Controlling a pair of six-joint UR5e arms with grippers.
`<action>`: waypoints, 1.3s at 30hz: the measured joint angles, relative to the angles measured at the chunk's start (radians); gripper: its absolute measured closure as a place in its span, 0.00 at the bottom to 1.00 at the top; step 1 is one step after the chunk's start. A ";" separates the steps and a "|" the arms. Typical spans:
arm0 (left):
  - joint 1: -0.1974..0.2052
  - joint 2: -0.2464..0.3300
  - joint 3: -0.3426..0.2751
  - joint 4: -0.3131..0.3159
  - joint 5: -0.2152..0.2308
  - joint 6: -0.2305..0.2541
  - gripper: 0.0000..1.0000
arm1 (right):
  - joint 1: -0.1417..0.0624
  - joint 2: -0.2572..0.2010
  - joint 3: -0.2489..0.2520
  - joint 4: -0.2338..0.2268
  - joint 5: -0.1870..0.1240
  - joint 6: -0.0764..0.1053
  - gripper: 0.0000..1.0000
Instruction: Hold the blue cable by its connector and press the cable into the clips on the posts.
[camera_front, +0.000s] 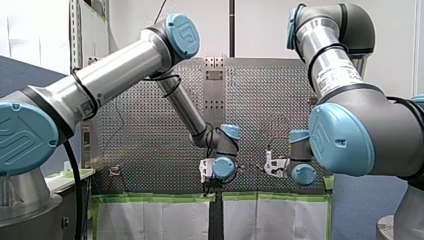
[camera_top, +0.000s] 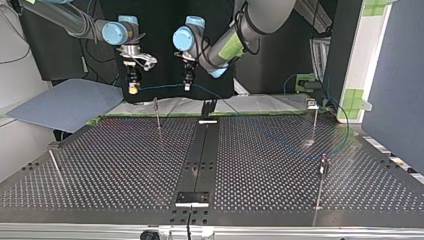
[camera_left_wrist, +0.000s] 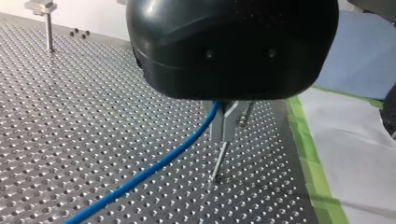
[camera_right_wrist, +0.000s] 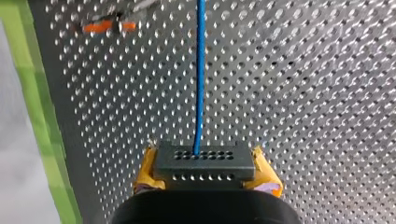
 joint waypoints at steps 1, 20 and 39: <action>-0.002 -0.004 0.001 0.005 -0.003 -0.001 1.00 | -0.003 0.002 0.000 0.002 0.009 -0.007 1.00; -0.062 -0.077 0.086 -0.001 -0.034 -0.032 1.00 | -0.045 0.044 -0.002 0.002 0.028 -0.025 1.00; -0.075 -0.092 0.135 -0.009 -0.087 -0.008 1.00 | -0.073 0.139 -0.019 -0.028 0.031 -0.061 1.00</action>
